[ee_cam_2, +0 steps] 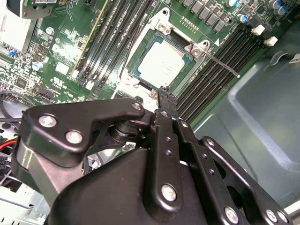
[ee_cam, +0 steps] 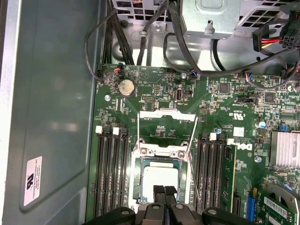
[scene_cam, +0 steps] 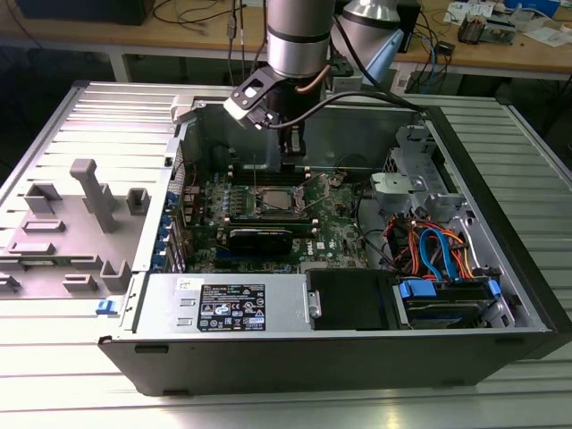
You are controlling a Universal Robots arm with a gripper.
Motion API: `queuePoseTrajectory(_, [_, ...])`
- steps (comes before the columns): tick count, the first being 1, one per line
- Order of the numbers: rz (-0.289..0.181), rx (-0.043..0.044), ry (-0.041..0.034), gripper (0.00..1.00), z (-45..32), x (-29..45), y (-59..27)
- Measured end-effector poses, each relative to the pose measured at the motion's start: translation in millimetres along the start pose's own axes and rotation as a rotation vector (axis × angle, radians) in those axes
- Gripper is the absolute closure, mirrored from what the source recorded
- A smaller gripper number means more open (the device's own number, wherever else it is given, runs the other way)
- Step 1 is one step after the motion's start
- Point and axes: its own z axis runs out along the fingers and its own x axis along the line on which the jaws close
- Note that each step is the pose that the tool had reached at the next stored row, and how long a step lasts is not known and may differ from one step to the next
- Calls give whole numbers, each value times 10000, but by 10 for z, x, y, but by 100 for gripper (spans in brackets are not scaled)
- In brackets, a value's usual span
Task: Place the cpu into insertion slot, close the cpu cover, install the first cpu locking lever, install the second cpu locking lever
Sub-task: 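Close the cpu cover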
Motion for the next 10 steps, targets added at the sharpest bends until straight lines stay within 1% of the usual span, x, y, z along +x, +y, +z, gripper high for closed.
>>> queuePoseTrajectory(10, [1,0,0,89,0,-3,38])
